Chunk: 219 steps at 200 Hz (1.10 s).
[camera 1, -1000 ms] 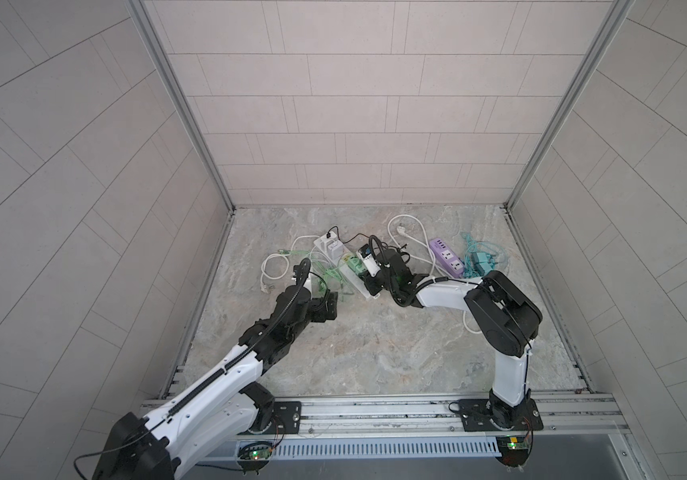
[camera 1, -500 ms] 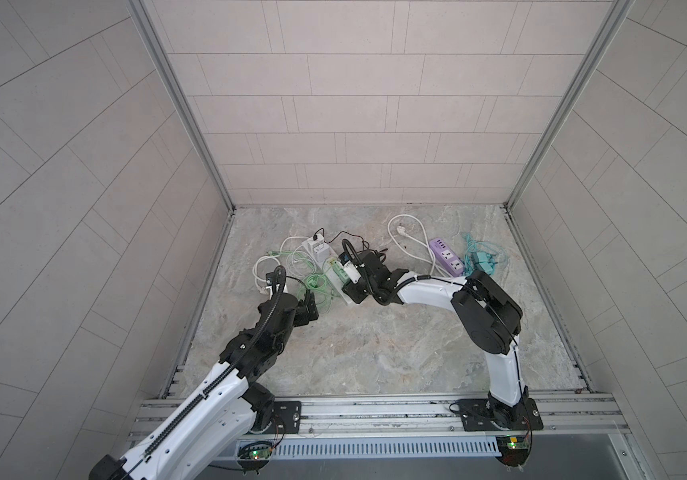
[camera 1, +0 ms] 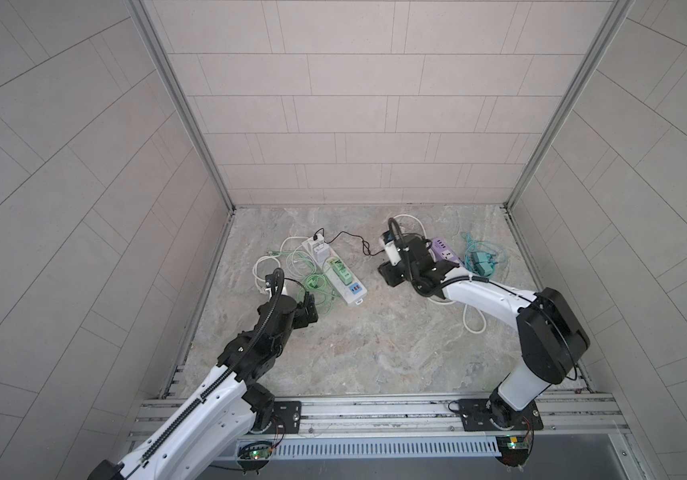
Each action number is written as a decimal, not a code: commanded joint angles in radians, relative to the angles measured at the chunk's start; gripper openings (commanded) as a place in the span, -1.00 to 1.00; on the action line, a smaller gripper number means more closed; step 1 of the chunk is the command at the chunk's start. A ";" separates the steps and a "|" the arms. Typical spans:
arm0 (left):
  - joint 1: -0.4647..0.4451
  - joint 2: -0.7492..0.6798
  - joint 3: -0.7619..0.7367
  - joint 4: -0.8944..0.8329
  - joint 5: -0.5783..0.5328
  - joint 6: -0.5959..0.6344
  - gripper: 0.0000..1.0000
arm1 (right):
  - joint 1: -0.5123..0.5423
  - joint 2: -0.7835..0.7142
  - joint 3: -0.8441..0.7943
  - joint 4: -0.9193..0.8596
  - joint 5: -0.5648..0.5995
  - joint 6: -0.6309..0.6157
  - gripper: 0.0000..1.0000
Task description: Insert the plug
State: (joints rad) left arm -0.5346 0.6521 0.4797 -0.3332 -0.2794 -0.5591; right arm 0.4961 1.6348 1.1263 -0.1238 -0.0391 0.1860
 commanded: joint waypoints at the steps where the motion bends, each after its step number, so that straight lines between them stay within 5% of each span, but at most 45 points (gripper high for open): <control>1: 0.005 -0.017 -0.010 -0.038 0.003 -0.021 0.99 | -0.167 0.039 0.017 -0.086 0.056 0.135 0.12; 36: 0.005 -0.032 -0.004 -0.078 -0.017 -0.057 0.99 | -0.372 0.225 0.178 -0.160 0.009 0.208 0.13; 67: 0.005 -0.045 -0.003 -0.104 0.014 -0.072 0.99 | -0.423 0.385 0.411 -0.352 0.067 0.210 0.13; 113: 0.004 -0.062 -0.007 -0.125 0.066 -0.076 0.99 | -0.480 0.557 0.607 -0.492 -0.061 0.262 0.13; 219: 0.004 0.105 0.076 0.025 0.264 -0.065 0.99 | -0.466 0.378 0.112 -0.191 -0.354 0.391 0.09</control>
State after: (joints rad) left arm -0.5343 0.7158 0.5121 -0.3855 -0.1013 -0.6392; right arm 0.0036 2.0239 1.3987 -0.3176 -0.2916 0.5068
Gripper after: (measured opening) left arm 0.995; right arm 0.547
